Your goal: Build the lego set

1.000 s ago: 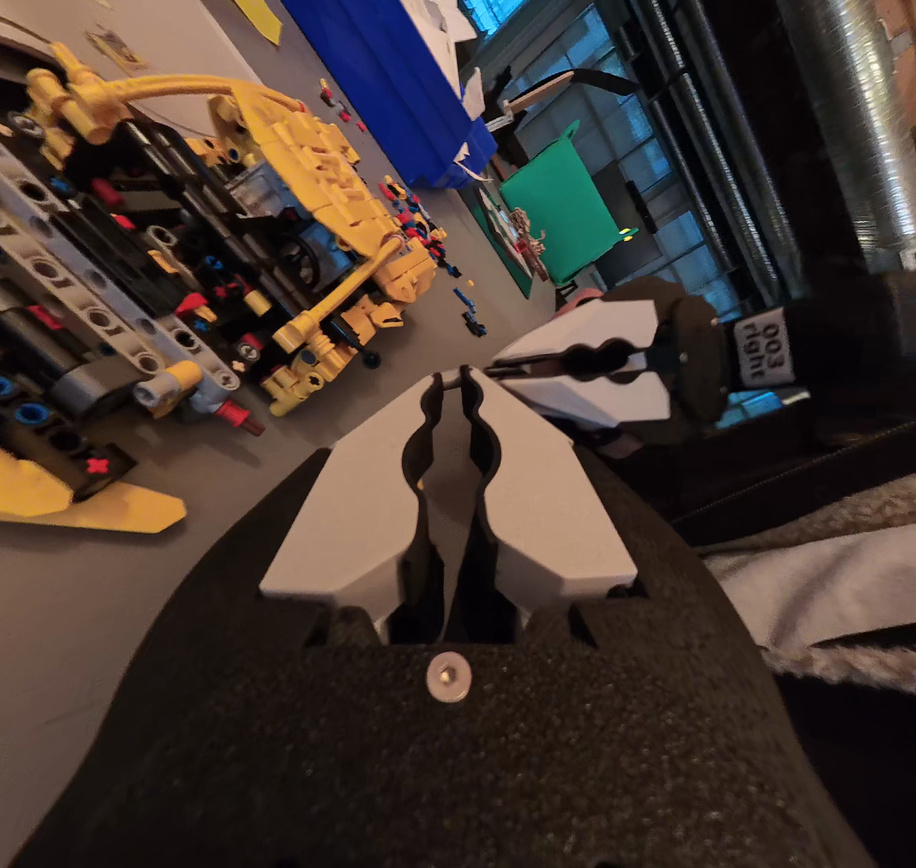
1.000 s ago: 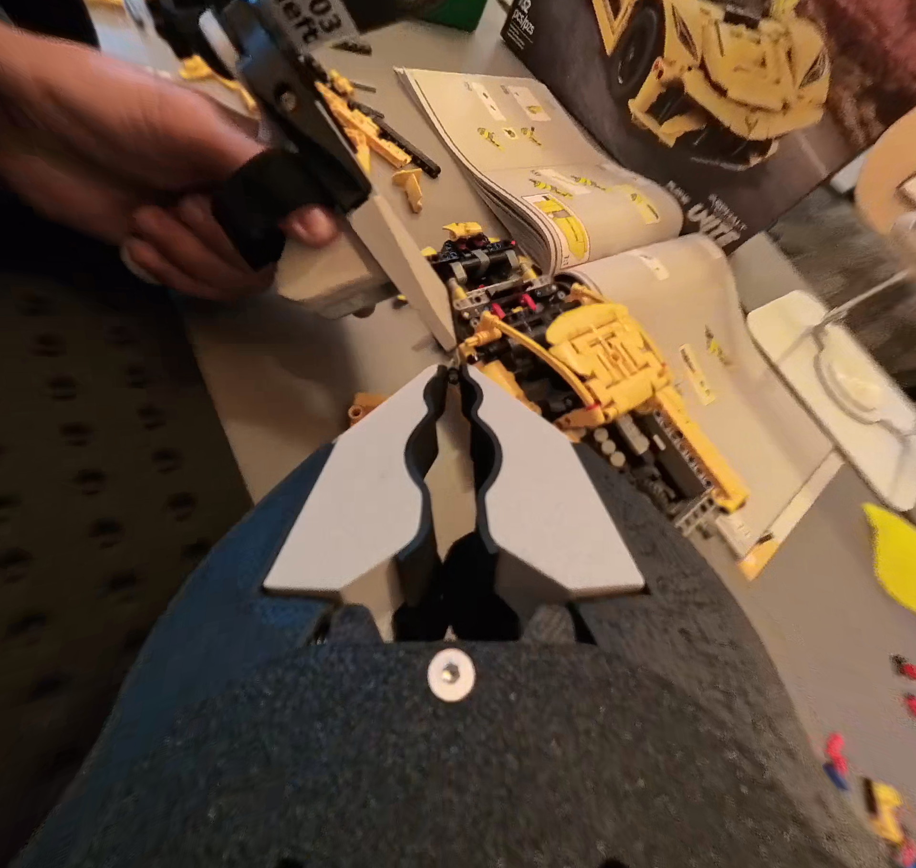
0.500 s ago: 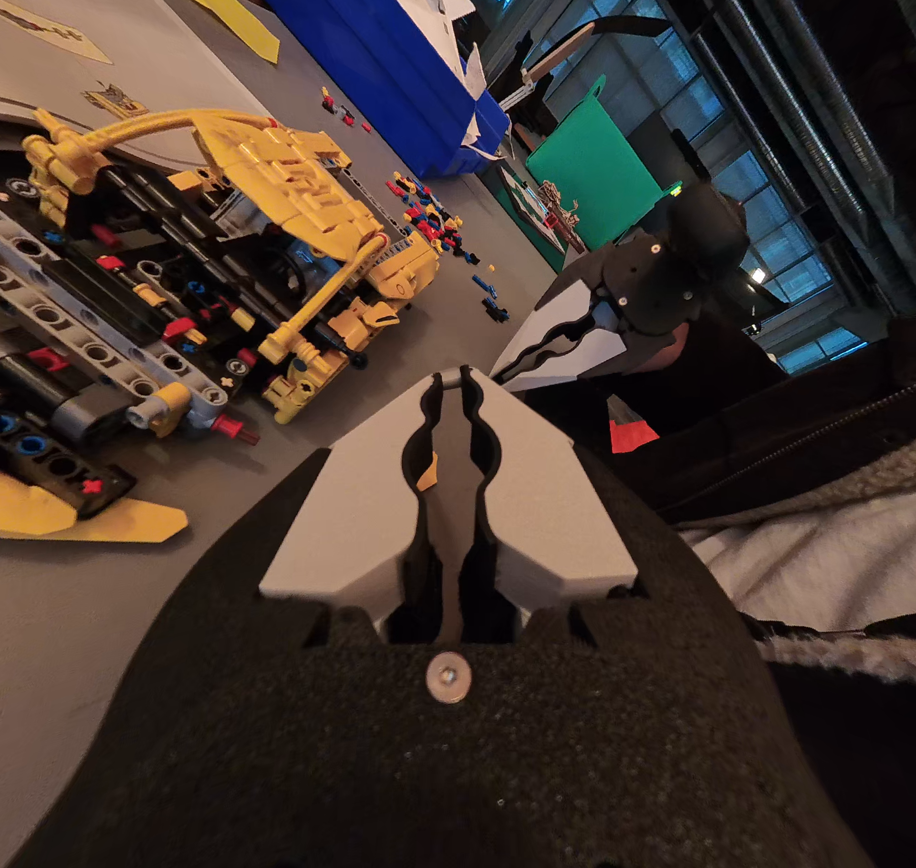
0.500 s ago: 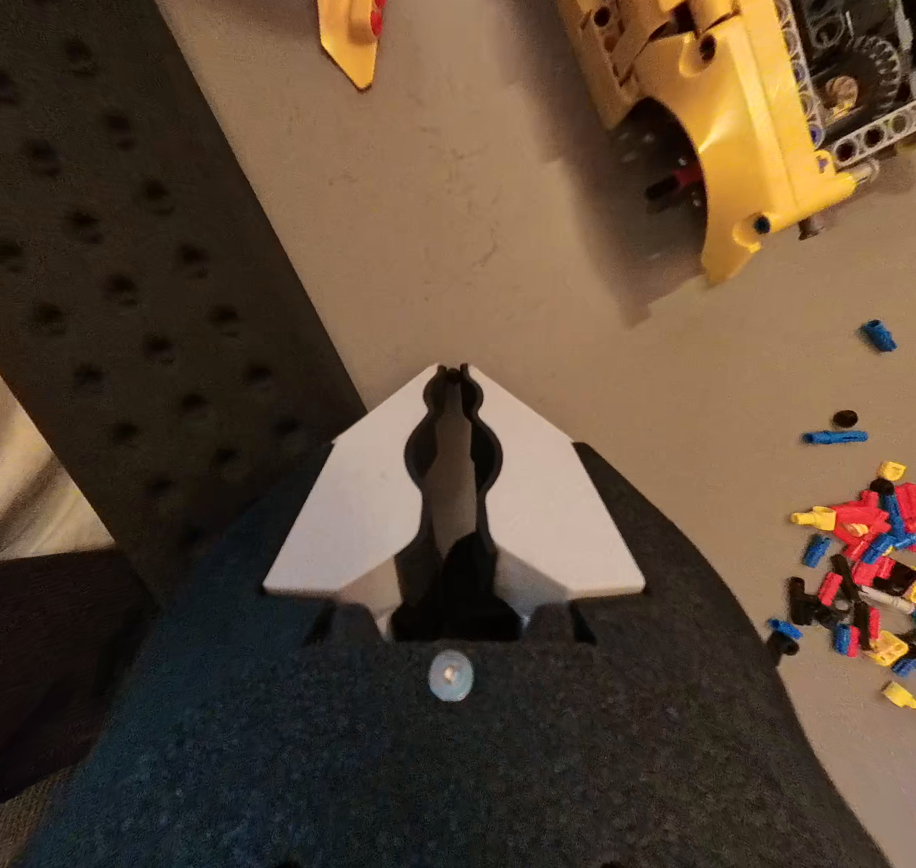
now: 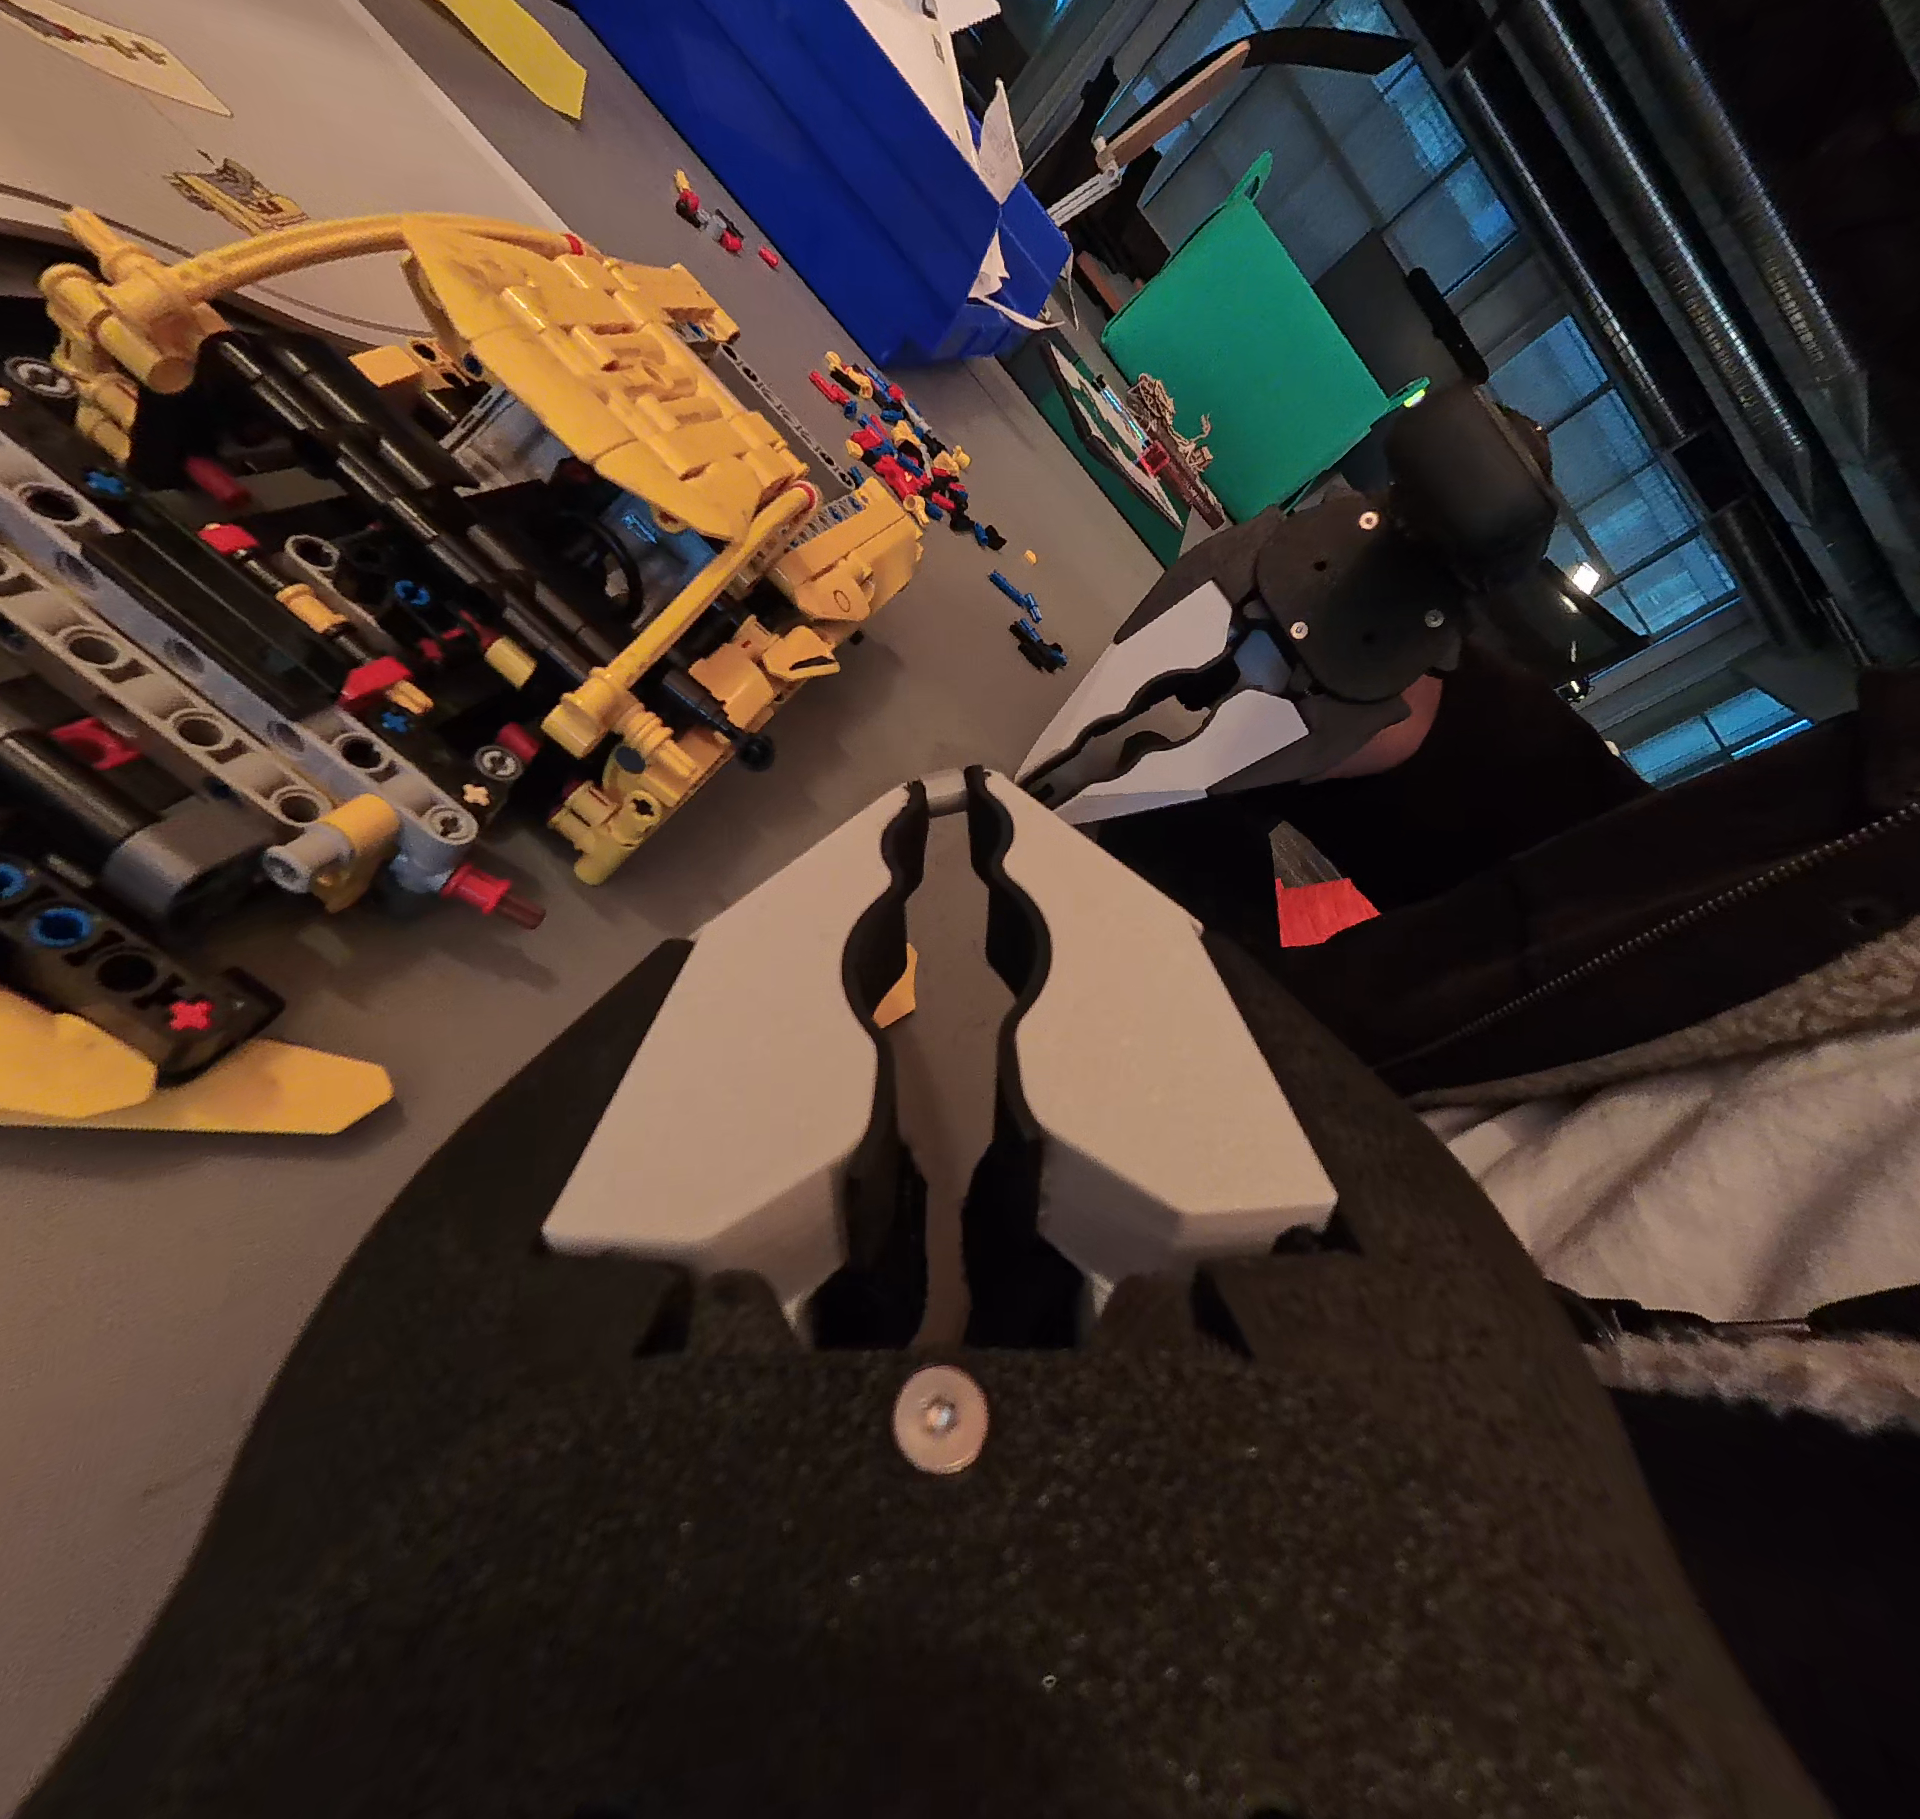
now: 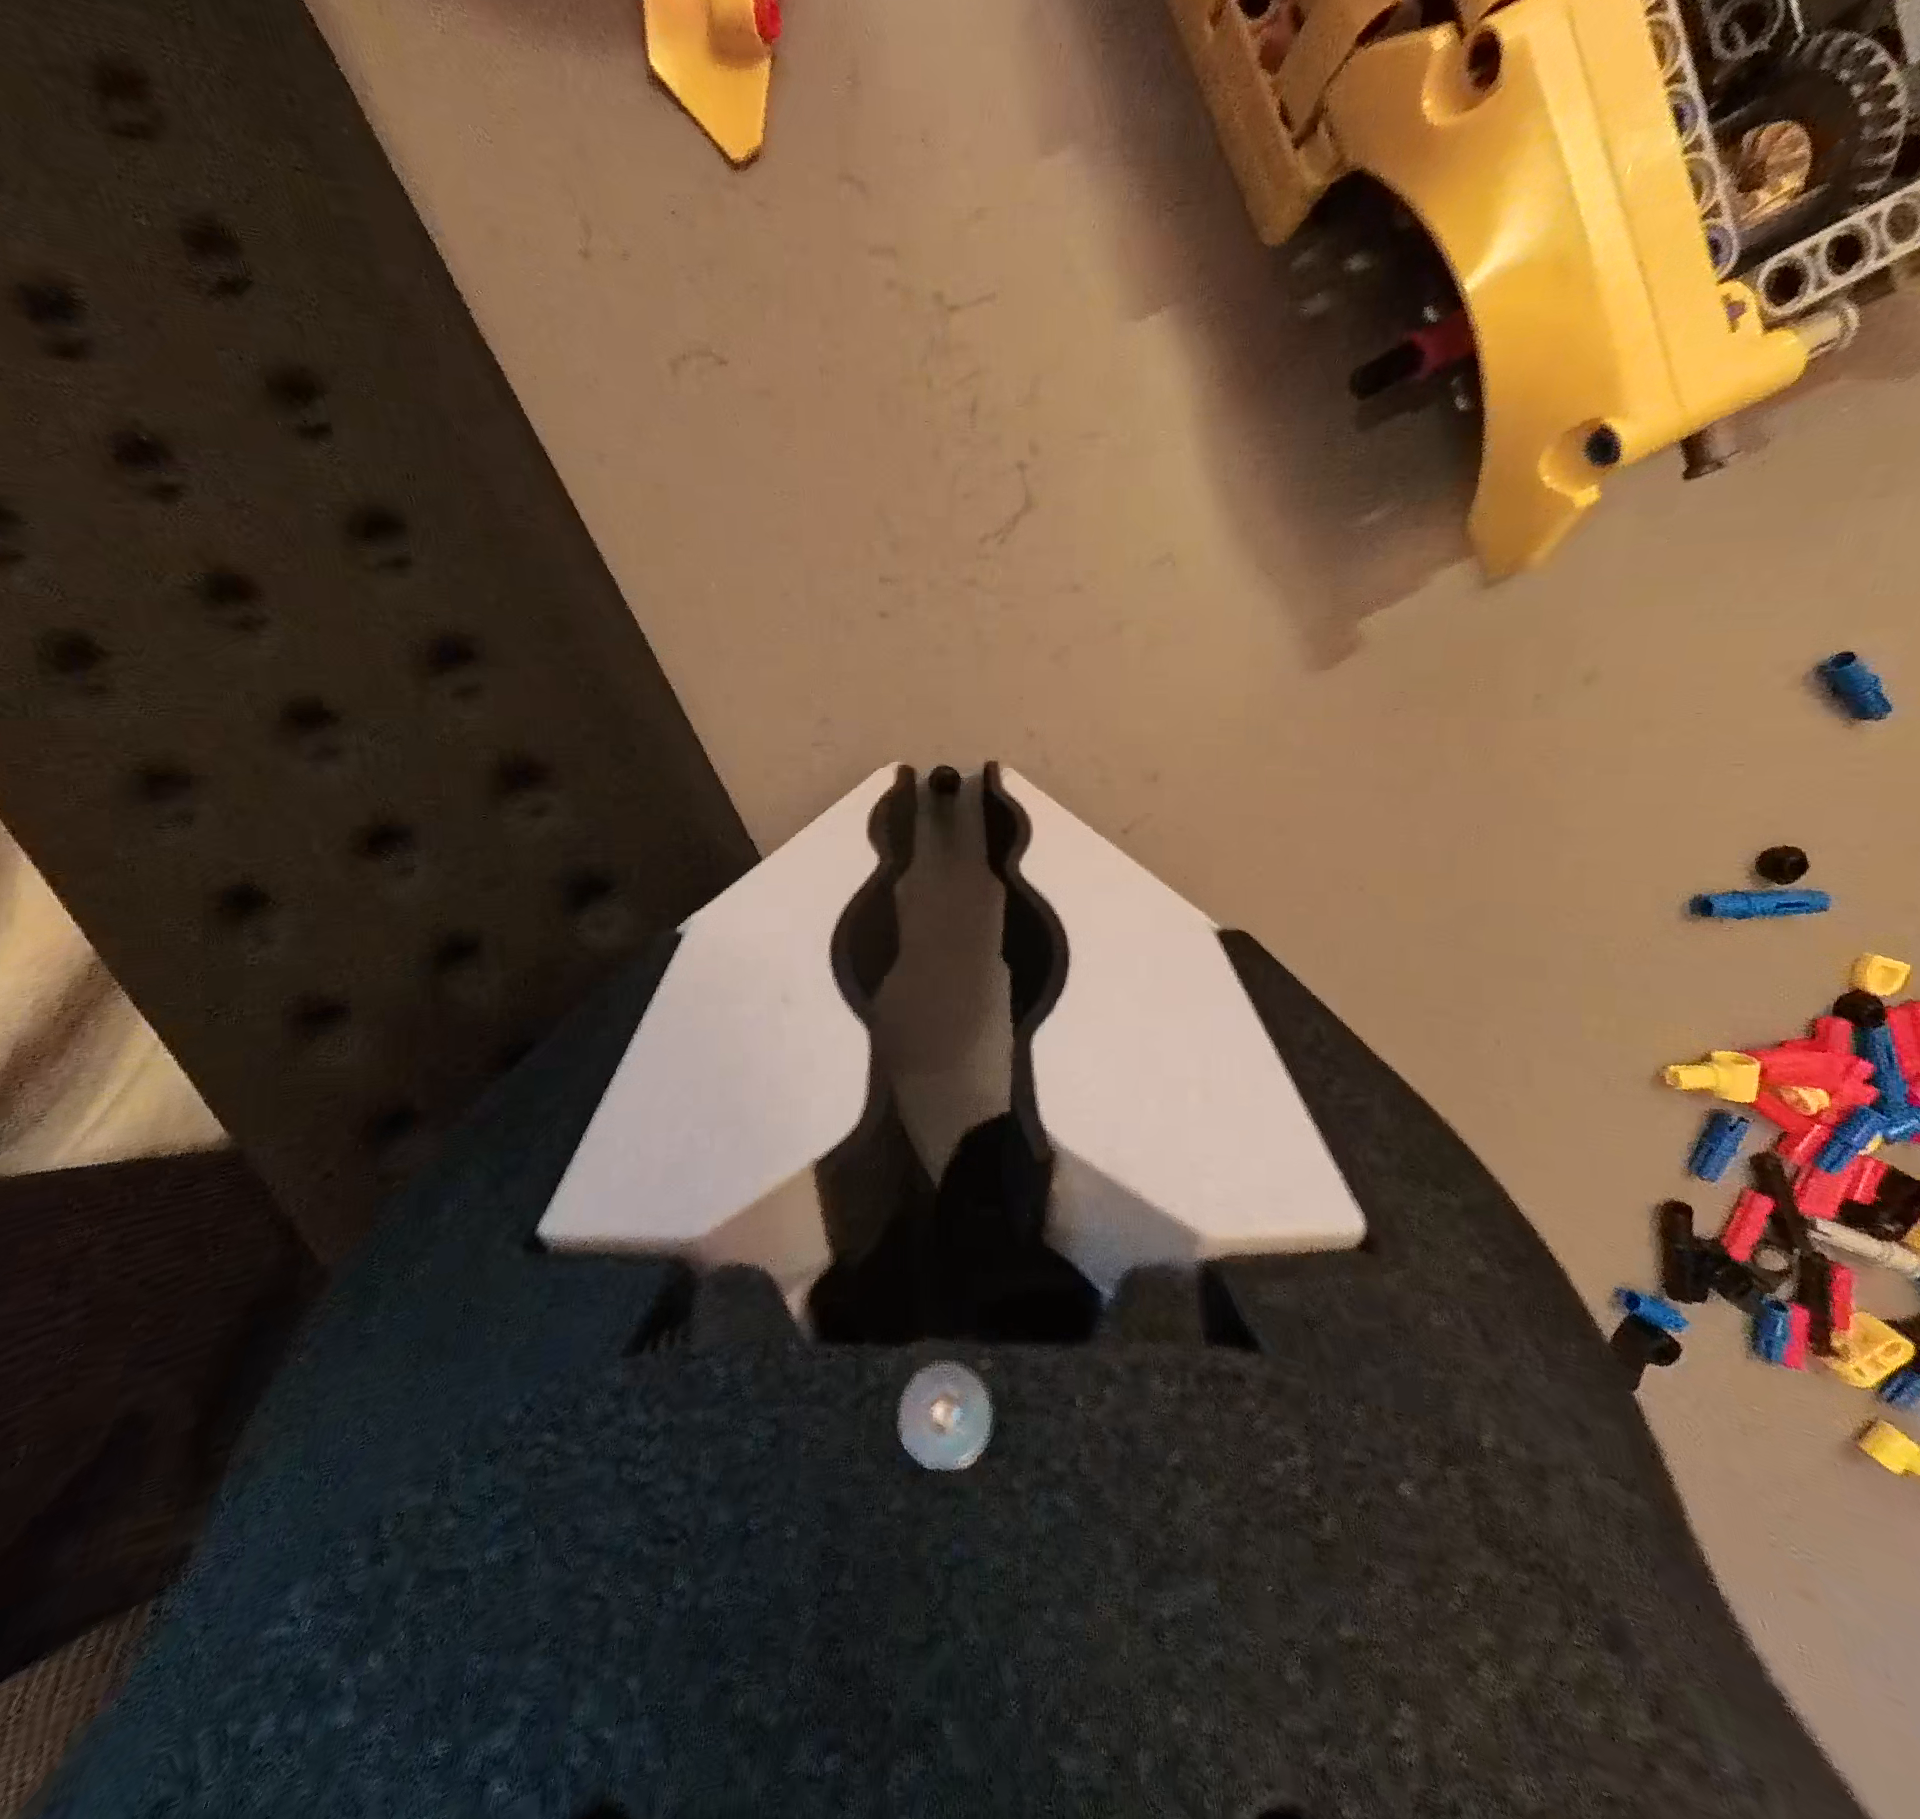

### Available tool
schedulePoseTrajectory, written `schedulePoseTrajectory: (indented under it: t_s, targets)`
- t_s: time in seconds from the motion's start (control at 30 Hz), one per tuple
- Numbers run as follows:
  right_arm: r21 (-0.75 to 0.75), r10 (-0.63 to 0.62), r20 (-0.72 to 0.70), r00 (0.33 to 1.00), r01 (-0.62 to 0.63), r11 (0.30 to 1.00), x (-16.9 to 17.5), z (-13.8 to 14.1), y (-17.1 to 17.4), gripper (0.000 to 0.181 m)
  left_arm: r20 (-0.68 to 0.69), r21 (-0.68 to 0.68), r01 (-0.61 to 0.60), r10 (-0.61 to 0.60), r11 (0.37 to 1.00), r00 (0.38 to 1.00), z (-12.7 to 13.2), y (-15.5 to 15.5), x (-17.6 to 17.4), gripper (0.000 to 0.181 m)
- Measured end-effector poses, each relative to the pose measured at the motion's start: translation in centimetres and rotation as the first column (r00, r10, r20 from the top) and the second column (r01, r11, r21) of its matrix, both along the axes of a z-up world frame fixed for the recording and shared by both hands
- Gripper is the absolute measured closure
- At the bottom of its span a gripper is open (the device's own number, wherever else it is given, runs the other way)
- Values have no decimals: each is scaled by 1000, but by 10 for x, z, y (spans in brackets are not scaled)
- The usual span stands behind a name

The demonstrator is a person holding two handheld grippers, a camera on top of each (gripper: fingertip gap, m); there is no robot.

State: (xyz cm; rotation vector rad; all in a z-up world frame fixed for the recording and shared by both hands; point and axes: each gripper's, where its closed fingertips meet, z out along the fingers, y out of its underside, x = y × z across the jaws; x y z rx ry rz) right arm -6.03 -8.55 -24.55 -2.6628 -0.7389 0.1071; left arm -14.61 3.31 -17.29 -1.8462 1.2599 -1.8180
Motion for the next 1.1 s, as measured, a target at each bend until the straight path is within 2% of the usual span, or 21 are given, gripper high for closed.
schedulePoseTrajectory:
  t_s: [0.43,0.5,0.57,0.67,0.77,0.97,1.1]
  targets:
    - [-9,18,9,1000,-17,1000,-1,4,0,177,7,1,4,-4,1000,1000,1,-1,0,174]
    - [71,42,14,999,-43,997,-7,17,11,177,26,-19,14,-14,1000,1000,4,-2,-1,174]
    - [192,73,-29,997,-66,979,-27,41,33,178,79,-77,33,-27,996,997,13,-4,-2,174]
    - [405,129,-86,988,-84,911,-71,86,74,178,107,-163,46,-29,985,994,18,-3,-3,174]
    - [530,121,-10,993,-97,843,-90,108,102,178,107,-194,41,-21,980,994,18,-1,-3,175]
    - [510,120,91,989,-150,847,-94,90,113,178,103,-215,42,-20,976,994,17,0,-3,175]
    - [519,107,104,989,-145,842,-91,90,115,178,98,-221,38,-17,975,995,16,1,-3,175]
